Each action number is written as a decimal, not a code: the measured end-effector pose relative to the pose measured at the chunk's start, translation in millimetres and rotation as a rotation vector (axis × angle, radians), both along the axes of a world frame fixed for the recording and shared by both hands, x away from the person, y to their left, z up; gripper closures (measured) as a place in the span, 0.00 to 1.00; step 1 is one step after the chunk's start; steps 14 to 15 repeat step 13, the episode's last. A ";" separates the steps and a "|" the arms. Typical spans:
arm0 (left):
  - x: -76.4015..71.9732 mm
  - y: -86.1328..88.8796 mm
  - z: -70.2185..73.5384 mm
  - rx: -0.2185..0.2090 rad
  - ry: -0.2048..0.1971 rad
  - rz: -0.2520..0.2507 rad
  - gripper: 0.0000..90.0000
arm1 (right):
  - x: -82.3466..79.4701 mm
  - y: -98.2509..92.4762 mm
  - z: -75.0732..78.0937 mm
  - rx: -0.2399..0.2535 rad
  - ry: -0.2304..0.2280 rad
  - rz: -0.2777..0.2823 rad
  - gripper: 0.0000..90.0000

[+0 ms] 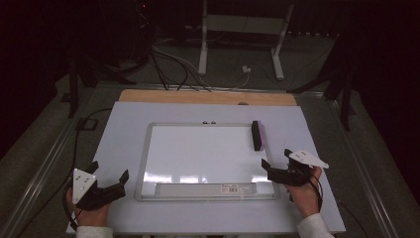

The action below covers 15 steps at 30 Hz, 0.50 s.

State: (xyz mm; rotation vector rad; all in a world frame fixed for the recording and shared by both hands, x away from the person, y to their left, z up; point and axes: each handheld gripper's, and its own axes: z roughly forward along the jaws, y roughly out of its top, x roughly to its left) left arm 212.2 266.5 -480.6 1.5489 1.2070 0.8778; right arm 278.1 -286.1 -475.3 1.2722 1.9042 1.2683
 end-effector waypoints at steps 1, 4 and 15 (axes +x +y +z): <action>0.1 -0.2 0.2 -0.003 0.000 -0.002 0.01 | -4.1 -2.3 -0.9 0.002 -0.006 0.004 0.02; 0.1 -0.3 0.7 -0.003 -0.001 -0.005 0.01 | -14.6 -8.6 -4.0 0.028 -0.034 -0.003 0.01; 0.8 1.3 0.0 -0.003 0.005 -0.005 0.01 | -28.5 -22.0 -6.2 0.058 -0.081 -0.030 0.01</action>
